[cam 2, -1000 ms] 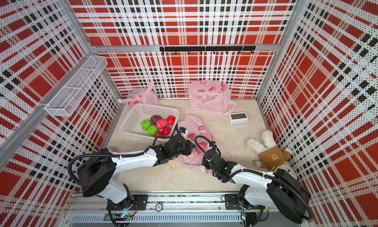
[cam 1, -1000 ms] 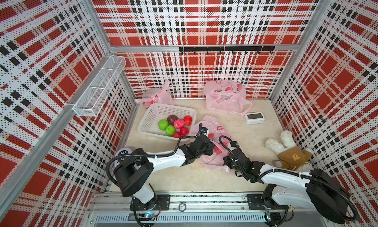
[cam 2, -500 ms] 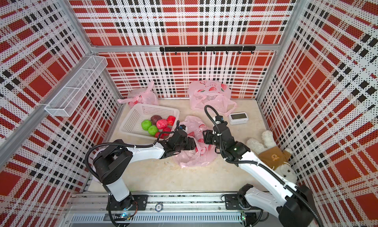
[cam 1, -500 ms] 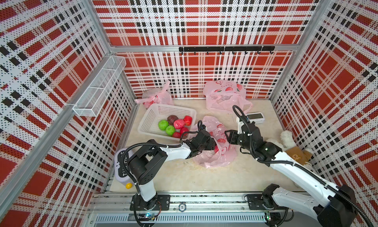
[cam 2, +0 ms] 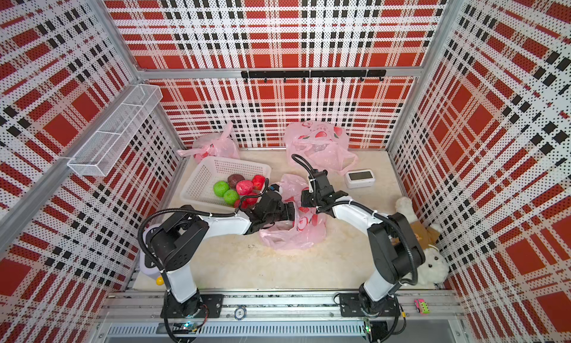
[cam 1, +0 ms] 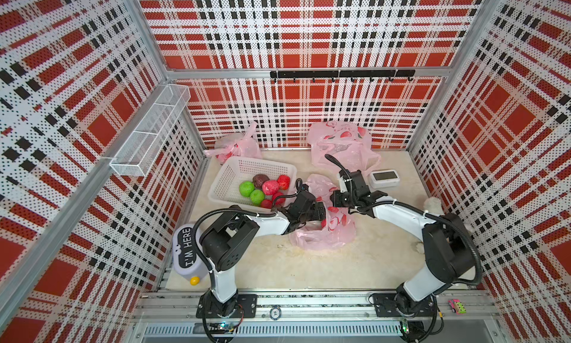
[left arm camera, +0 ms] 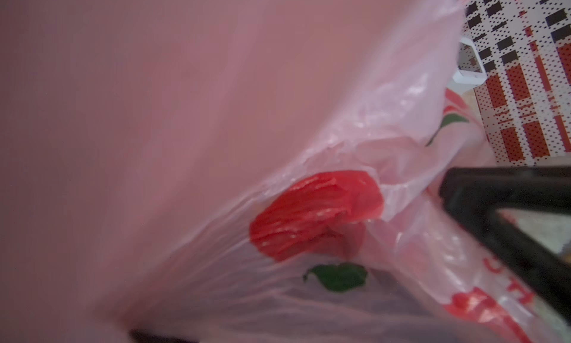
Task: Untie the knot of a plastic bag & take out the apple
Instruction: Pick up the apple from the plastic bag.
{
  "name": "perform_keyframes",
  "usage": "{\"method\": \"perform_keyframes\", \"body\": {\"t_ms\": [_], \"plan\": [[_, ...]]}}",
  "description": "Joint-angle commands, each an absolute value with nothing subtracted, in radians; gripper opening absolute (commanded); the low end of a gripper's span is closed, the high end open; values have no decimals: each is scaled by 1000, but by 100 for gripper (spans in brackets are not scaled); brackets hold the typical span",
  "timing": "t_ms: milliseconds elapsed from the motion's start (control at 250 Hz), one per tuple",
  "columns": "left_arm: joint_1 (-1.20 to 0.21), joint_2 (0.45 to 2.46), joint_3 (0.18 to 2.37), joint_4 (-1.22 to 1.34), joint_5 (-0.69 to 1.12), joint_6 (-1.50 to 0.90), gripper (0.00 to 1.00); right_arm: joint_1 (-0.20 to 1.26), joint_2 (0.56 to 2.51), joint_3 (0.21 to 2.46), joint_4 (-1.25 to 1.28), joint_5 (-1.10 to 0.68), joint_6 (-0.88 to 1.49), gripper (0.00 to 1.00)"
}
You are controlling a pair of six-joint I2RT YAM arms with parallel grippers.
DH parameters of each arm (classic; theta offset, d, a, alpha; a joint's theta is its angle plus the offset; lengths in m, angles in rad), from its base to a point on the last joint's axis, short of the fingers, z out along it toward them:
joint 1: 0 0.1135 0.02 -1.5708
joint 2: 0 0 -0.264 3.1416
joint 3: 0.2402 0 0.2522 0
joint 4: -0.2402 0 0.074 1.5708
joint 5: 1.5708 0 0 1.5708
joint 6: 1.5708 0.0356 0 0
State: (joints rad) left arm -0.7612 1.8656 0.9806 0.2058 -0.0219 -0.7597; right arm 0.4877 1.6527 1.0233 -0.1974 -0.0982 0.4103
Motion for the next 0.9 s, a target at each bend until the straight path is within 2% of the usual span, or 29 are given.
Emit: {"method": "perform_keyframes", "body": {"t_ms": [0,88,176,320,420,508,728,896], "plan": [[-757,1917,1040,250,8,-784,81,490,1728,1039,-65,-223,404,15],[-756,1946,1054,248,7,-800,79,491,1781,1027,-14,-281,429,9],[-749,1952,1048,248,7,-804,73,491,1794,1010,1,-294,436,5],[-737,1926,1020,245,17,-782,61,489,1780,996,-7,-289,421,4],[-726,1862,975,245,5,-750,54,484,1762,992,-27,-264,410,7],[-715,1784,926,245,6,-719,52,475,1741,979,-40,-236,394,8],[-704,1575,818,189,31,-634,51,462,1717,963,-60,-201,367,5],[-706,1414,757,187,137,-541,50,464,1687,962,-71,-170,341,3]]}}
